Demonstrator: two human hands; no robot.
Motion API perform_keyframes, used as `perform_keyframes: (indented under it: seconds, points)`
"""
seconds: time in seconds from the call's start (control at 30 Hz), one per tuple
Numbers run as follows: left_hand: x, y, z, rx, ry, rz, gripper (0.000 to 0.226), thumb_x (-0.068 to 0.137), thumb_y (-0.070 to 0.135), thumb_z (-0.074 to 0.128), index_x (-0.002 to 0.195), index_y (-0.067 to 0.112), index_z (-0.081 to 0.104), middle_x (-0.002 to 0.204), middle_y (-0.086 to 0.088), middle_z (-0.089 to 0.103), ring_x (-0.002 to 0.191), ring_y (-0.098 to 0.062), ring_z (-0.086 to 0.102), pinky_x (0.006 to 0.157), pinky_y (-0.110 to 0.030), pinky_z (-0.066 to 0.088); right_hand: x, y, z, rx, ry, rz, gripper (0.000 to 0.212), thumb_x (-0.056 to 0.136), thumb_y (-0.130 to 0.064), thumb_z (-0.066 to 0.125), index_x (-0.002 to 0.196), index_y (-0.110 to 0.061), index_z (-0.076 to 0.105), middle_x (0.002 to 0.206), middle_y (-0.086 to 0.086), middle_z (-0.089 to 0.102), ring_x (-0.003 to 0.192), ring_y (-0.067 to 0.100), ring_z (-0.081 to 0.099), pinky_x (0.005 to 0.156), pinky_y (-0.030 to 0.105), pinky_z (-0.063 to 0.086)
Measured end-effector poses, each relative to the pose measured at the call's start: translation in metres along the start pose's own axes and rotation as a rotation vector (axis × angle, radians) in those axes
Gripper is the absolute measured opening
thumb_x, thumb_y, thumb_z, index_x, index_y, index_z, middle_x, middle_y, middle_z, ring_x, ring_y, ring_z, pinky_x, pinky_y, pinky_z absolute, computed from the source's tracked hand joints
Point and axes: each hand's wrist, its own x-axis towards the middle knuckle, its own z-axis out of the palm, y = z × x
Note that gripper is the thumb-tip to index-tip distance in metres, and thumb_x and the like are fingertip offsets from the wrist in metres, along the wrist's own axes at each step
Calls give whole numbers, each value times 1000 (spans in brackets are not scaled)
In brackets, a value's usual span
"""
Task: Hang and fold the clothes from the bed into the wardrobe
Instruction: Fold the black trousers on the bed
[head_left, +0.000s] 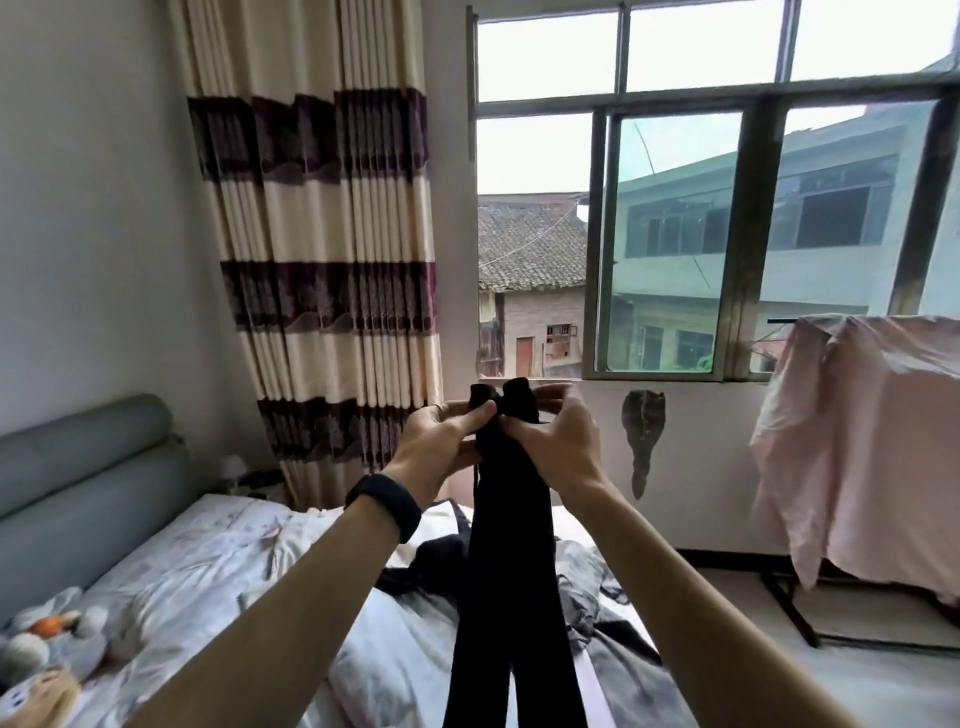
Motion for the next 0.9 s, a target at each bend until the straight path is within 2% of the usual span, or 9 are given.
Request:
perform_keyframes:
  seconds: [0.1, 0.23, 0.37, 0.53, 0.63, 0.7, 0.8, 0.83, 0.9]
  points:
    - [-3, -2, 2, 29, 18, 44, 34, 82, 11, 79, 112, -2, 69, 104, -20, 74, 85, -27, 74, 71, -31, 61, -5, 7, -7, 109, -29, 9, 35, 72, -26, 88, 100, -31, 69, 97, -13, 74, 93, 5, 70, 90, 30, 57]
    - [-5, -2, 10, 108, 32, 92, 20, 78, 13, 83, 96, 7, 76, 92, -14, 77, 81, -23, 75, 71, -29, 62, -15, 11, -11, 305, -37, 35, 36, 75, -10, 85, 107, -26, 77, 99, 0, 78, 92, 20, 75, 88, 43, 60]
    - [-4, -1, 13, 191, 37, 141, 18, 83, 12, 80, 98, 6, 75, 89, -10, 77, 77, -17, 75, 63, -20, 57, -24, 10, -12, 476, -142, 77, 41, 82, 4, 76, 112, -24, 75, 109, 13, 74, 93, 25, 75, 86, 39, 60]
    - [-5, 3, 6, 307, -28, 196, 31, 78, 19, 85, 104, 6, 74, 96, -9, 77, 90, -22, 75, 73, -24, 57, -29, 5, -12, 492, -259, 16, 49, 88, 19, 56, 118, -16, 70, 111, 6, 72, 95, 13, 72, 84, 22, 57]
    - [-4, 10, 0, 316, -17, 231, 30, 81, 10, 80, 109, 3, 73, 102, -11, 76, 98, -28, 73, 88, -36, 58, -23, 12, -23, 307, -66, -27, 35, 86, 4, 70, 116, -15, 71, 105, 2, 75, 97, 17, 72, 89, 31, 58]
    - [-5, 14, -8, 319, -59, 238, 31, 83, 7, 77, 113, 3, 71, 106, -9, 76, 101, -26, 72, 89, -35, 58, -14, 25, -37, 218, 18, 62, 52, 82, -22, 82, 129, -17, 60, 123, -1, 65, 111, 19, 64, 99, 35, 52]
    - [-8, 25, -19, 379, -152, 230, 34, 84, 5, 75, 117, 6, 68, 106, -6, 76, 99, -21, 73, 85, -28, 59, -3, 40, -52, 355, -222, 334, 104, 69, -47, 80, 156, -22, 27, 143, -2, 46, 131, 20, 47, 111, 42, 35]
    - [-9, 29, -22, 428, -162, 241, 35, 84, 4, 75, 117, 9, 67, 104, -5, 77, 97, -20, 73, 81, -25, 59, -1, 42, -54, 413, -313, 376, 106, 69, -45, 78, 157, -23, 24, 146, -1, 50, 131, 19, 50, 112, 46, 34]
    - [-9, 36, -28, 507, -142, 268, 37, 84, 4, 76, 117, 15, 65, 101, -6, 76, 95, -20, 74, 79, -25, 59, 3, 38, -58, 484, -411, 353, 86, 76, -34, 78, 151, -22, 37, 135, 4, 64, 122, 19, 61, 102, 45, 47]
